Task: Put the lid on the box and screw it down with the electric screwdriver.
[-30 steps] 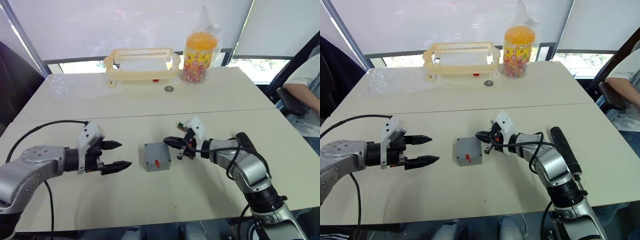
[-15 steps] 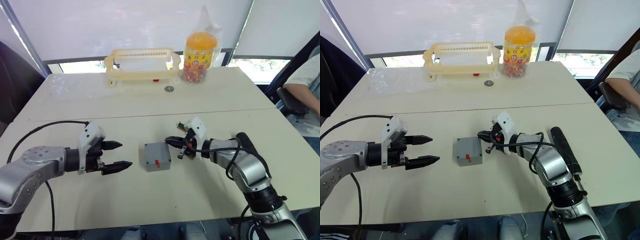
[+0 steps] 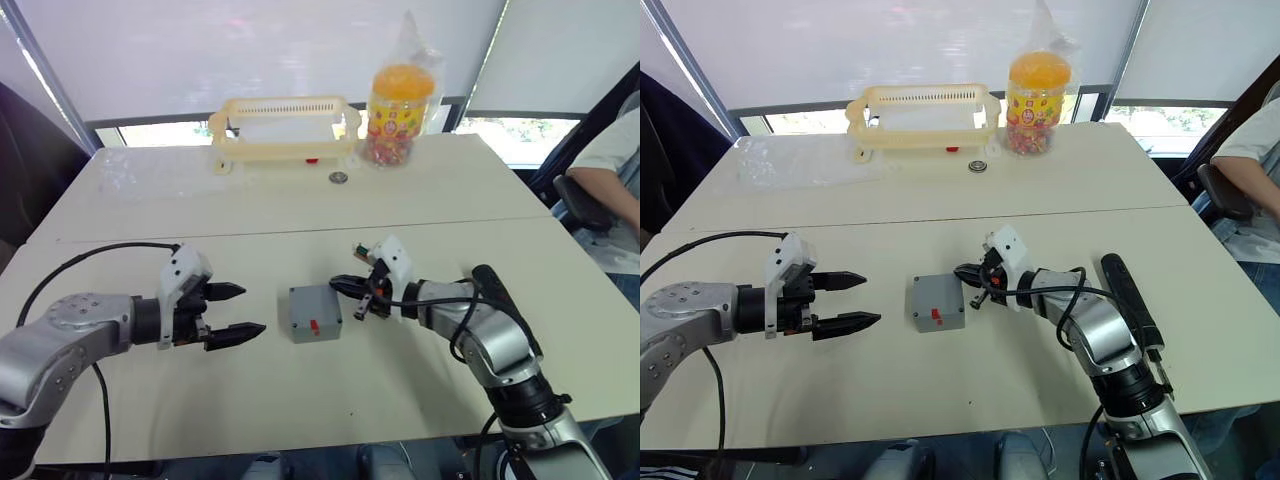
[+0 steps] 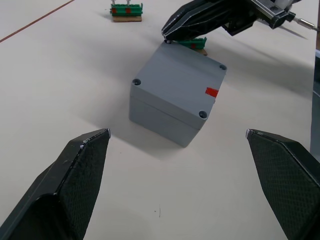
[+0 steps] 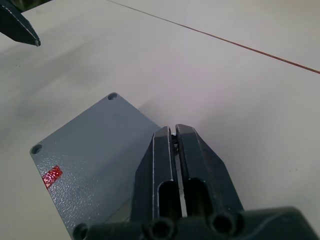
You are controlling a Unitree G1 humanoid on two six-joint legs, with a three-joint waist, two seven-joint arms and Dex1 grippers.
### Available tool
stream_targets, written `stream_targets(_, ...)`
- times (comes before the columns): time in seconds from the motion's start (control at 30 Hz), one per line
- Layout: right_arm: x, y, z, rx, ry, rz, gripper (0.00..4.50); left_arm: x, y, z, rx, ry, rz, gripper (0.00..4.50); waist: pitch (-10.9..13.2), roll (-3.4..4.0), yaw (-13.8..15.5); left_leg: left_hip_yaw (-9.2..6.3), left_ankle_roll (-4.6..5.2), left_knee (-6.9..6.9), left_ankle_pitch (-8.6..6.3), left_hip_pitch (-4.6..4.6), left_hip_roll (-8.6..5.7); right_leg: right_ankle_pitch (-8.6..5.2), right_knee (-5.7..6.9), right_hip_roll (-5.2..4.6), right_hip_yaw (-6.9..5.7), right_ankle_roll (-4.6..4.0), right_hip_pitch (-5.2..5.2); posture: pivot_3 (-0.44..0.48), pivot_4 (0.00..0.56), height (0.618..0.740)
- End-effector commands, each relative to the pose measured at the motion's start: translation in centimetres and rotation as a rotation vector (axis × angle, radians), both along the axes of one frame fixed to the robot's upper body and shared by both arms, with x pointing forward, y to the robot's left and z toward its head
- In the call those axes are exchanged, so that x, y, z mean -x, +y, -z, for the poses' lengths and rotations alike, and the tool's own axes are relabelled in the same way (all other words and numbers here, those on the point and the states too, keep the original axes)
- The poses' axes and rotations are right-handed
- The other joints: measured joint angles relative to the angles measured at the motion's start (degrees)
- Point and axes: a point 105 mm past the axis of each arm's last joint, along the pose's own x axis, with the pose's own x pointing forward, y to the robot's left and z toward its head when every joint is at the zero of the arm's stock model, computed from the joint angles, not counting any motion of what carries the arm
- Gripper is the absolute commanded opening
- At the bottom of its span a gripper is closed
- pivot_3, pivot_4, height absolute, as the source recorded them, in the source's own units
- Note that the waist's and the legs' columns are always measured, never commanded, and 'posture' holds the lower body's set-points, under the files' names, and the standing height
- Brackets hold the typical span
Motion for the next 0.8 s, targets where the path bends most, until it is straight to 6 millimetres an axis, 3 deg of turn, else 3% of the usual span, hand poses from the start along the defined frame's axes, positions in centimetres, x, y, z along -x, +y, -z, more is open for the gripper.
stream_targets(0.03, -0.2, 0.2, -2.3, -0.049, -0.075, -0.008, 1.85, 0.1, -0.3, -0.5, -0.003, -0.035, 0.011, 4.5, 0.0, 0.0, 0.0, 0.0, 0.0, 0.0, 0.0, 0.0, 0.0, 0.0, 0.0, 0.0, 0.0, 0.0, 0.0, 0.0, 0.15, 0.74)
stream_targets(0.13, 0.1, 0.0, -3.5, -0.087, -0.093, -0.014, 3.45, 0.0, -0.2, -0.4, 0.0, -0.033, 0.009, 4.5, 0.0, 0.0, 0.0, 0.0, 0.0, 0.0, 0.0, 0.0, 0.0, 0.0, 0.0, 0.0, 0.01, 0.0, 0.0, 0.0, 0.15, 0.74)
stream_targets(0.37, 1.4, -1.1, -6.0, -0.163, -0.104, -0.031, 3.45, -0.3, -0.4, -0.8, 0.032, -0.036, 0.024, 4.5, 0.0, 0.0, 0.1, -0.02, 0.0, 0.0, 0.0, -0.01, 0.0, 0.0, 0.0, 0.0, 0.01, 0.0, 0.0, 0.0, 0.15, 0.74)
stream_targets(0.47, 1.6, -2.5, -6.9, -0.179, -0.086, 0.005, 3.45, -0.4, -0.8, -1.1, 0.046, -0.041, 0.046, 4.5, 0.0, 0.0, 0.2, -0.02, 0.0, 0.01, 0.0, -0.01, 0.0, 0.0, 0.0, 0.0, 0.0, 0.0, 0.01, 0.0, 0.15, 0.74)
stream_targets(0.57, 1.8, -6.7, -8.6, -0.175, -0.079, 0.1, 4.32, -0.2, -2.3, -2.9, 0.124, -0.05, 0.131, 4.5, 0.0, 0.03, 0.6, -0.01, 0.0, 0.02, 0.0, -0.06, -0.04, -0.01, -0.03, -0.01, -0.01, -0.01, 0.02, 0.0, 0.15, 0.74)
stream_targets(0.6, 1.9, -8.2, -9.2, -0.156, -0.075, 0.126, 4.42, -0.1, -2.8, -3.4, 0.144, -0.054, 0.158, 4.5, 0.0, 0.02, 0.8, 0.0, 0.0, 0.08, 0.0, -0.1, -0.06, -0.01, -0.08, -0.02, -0.04, -0.01, 0.06, 0.0, 0.15, 0.74)
stream_targets(0.7, 2.8, -14.1, -11.2, -0.034, 0.009, 0.256, 4.42, 0.9, -4.9, -4.3, 0.168, -0.044, 0.304, 4.5, 0.1, 0.1, 0.9, 0.05, 0.09, 0.12, -0.05, -0.1, -0.1, 0.0, -0.18, -0.07, -0.01, 0.0, 0.11, 0.0, 0.15, 0.74)
stream_targets(0.8, 4.7, -18.5, -10.7, 0.138, 0.19, 0.4, 4.42, 2.0, -6.8, -4.4, 0.145, -0.04, 0.441, 4.5, 0.1, 0.12, 1.1, 0.19, 0.15, 0.08, -0.08, -0.08, -0.08, -0.02, -0.21, -0.07, -0.02, -0.01, 0.11, 0.0, 0.15, 0.74)
